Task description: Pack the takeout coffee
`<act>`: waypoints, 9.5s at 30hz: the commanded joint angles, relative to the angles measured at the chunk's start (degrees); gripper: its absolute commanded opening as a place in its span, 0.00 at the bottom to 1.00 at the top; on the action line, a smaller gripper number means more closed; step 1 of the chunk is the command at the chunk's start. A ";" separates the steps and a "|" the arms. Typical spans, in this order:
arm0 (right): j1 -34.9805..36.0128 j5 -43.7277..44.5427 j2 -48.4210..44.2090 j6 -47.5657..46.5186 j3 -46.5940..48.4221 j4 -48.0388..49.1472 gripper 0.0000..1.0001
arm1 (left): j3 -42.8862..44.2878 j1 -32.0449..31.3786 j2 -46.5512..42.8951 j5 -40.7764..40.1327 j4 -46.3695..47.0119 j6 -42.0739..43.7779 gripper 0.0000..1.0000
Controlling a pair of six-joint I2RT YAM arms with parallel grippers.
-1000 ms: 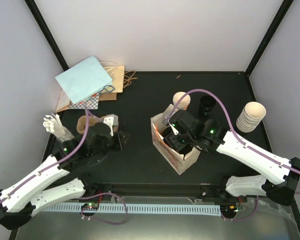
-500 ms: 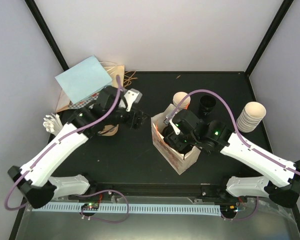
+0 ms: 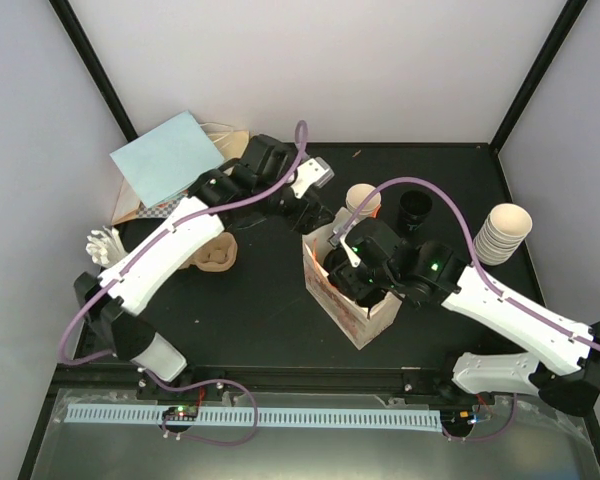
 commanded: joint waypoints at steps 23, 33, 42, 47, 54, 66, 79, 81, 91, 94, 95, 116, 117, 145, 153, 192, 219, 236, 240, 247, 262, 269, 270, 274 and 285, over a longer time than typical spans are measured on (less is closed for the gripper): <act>0.07 6.05 -2.06 1.49 -1.46 2.23 0.48 | 8.47 -2.90 6.71 -2.05 -10.82 6.24 0.08; 0.14 5.47 -2.49 -3.92 -1.08 7.09 0.48 | 8.85 -3.62 2.56 -7.21 -10.89 4.37 0.02; 5.65 6.38 -1.70 -7.75 -0.89 11.46 0.47 | -5.22 -3.95 -9.99 -15.60 -2.10 -1.40 0.02; 12.52 9.45 1.07 -7.62 0.28 10.31 0.47 | -16.86 -3.98 -20.27 -16.00 6.26 -4.07 0.02; 22.47 14.50 2.27 -7.17 0.33 11.06 0.48 | -23.26 -3.98 -28.72 -14.50 5.48 -7.18 0.01; 29.91 19.78 6.62 -6.33 0.39 7.10 0.49 | -34.31 -4.76 -39.30 -9.57 6.75 -14.41 0.02; 30.29 23.52 7.55 -4.21 1.62 1.91 0.49 | -42.02 -5.71 -48.49 -8.85 6.97 -20.78 0.02; 30.54 25.45 7.83 -5.08 1.74 2.17 0.49 | -43.78 -6.39 -48.98 -8.25 8.41 -22.94 0.02; 32.59 23.05 8.59 -6.20 2.63 1.29 0.49 | -43.80 -9.47 -53.07 -15.91 7.88 -28.10 0.02; 32.53 24.03 8.93 -4.71 3.95 0.44 0.49 | -42.18 -9.42 -51.81 -17.78 5.75 -28.58 0.01; 32.44 24.67 9.06 -3.77 4.62 -0.17 0.49 | -41.80 -9.42 -51.43 -18.01 5.41 -28.71 0.02; 15.52 13.43 13.66 -5.05 8.62 -0.96 0.51 | -39.73 -9.42 -44.01 -22.20 14.34 -37.54 0.01; 14.80 13.47 14.00 -5.66 8.71 -0.59 0.51 | -39.17 -9.44 -43.09 -22.68 14.75 -37.81 0.02; 15.28 24.07 15.70 -12.47 8.34 3.16 0.51 | -49.77 -8.63 -42.55 -29.89 33.54 -37.41 0.02; 19.33 24.25 15.99 -10.19 8.13 2.22 0.51 | -49.28 -8.66 -46.94 -28.55 23.74 -39.62 0.27; 27.09 20.23 4.10 -11.92 -3.57 3.35 0.51 | -33.74 23.01 -22.68 2.46 20.15 -33.38 0.99; 27.58 26.52 4.12 -14.36 -6.24 7.58 0.51 | -21.77 17.22 14.47 11.86 27.20 -31.60 0.85; 27.03 25.50 6.17 -17.57 -7.19 10.23 0.51 | -22.49 14.95 20.16 17.08 30.40 -31.86 0.80; 26.97 25.69 6.67 -18.76 -7.42 10.24 0.51 | -23.49 14.62 20.73 17.88 30.71 -31.85 0.78; 26.43 27.44 8.90 -21.98 -7.87 11.00 0.51 | -25.11 14.07 20.43 18.58 31.14 -31.71 0.75; 23.90 27.14 13.75 -24.10 -6.20 12.91 0.51 | -26.88 12.67 19.42 19.34 31.06 -31.41 0.72; 23.82 27.22 14.78 -24.99 -6.38 15.08 0.50 | -27.77 12.40 19.30 19.40 31.05 -31.22 0.71; 23.80 27.26 14.67 -25.16 -6.34 15.65 0.50 | -27.85 12.38 19.20 19.43 31.03 -31.22 0.71; 23.71 27.05 14.25 -25.83 -7.14 18.36 0.50 | -28.16 12.42 18.85 19.57 30.88 -31.13 0.71; 23.27 27.22 14.70 -26.15 -10.29 22.37 0.50 | -28.38 12.36 18.12 20.28 29.83 -30.49 0.68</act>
